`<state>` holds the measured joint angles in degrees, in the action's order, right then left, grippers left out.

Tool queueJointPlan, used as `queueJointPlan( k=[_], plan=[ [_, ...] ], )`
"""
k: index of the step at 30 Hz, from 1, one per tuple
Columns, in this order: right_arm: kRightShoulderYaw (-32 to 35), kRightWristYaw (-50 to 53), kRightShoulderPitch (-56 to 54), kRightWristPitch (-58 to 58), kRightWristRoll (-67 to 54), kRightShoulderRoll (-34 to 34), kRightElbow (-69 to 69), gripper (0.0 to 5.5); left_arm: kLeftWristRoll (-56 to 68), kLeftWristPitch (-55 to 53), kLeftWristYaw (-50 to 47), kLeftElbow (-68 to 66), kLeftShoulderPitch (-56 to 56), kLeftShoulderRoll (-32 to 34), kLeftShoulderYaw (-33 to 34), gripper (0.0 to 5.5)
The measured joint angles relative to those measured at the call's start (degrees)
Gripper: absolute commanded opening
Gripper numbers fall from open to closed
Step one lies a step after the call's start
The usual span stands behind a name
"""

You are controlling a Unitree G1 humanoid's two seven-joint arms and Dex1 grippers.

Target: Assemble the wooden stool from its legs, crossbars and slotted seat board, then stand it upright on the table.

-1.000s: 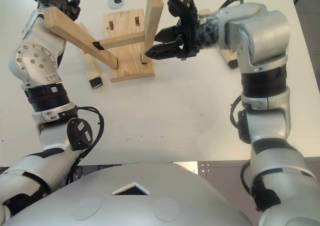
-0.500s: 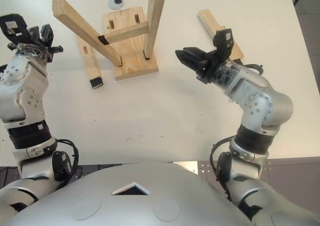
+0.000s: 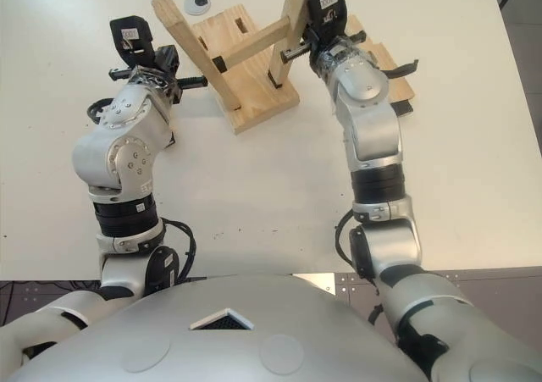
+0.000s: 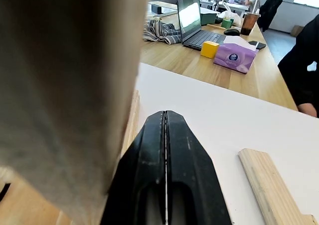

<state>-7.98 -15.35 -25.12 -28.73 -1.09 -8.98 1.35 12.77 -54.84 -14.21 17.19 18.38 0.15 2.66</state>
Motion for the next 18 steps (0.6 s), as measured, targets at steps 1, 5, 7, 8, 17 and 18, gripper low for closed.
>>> queueJointPlan(
  k=[1,5,7,8,17,18],
  plan=[
    [-1.0,0.0,0.8,-1.3,0.5,-0.9,-1.9,0.02,-0.7,-0.1,-0.1,0.0,0.2,0.0,-0.1,0.0],
    [-4.3,-0.6,4.0,-7.9,1.7,-3.1,-10.7,0.02,-5.8,0.2,-0.6,0.0,0.6,0.0,-0.1,0.0],
    [-5.7,-0.8,4.5,-10.5,1.7,-4.0,-13.3,0.02,-7.7,0.2,-0.6,-0.2,0.8,0.0,-0.1,0.0],
    [-6.7,-2.0,4.5,-11.9,1.7,-5.7,-14.8,0.02,-8.0,0.3,-0.6,-0.5,1.0,0.0,-0.1,0.0],
    [-6.9,-8.0,5.1,-18.2,-2.5,-6.9,-18.9,0.02,-8.0,0.4,5.1,-1.0,0.6,3.7,3.0,0.0],
    [-5.7,-9.2,5.9,-18.8,-4.8,-6.3,-18.8,0.02,-6.2,0.9,6.4,-0.8,-0.1,3.6,5.3,0.0]
  ],
)
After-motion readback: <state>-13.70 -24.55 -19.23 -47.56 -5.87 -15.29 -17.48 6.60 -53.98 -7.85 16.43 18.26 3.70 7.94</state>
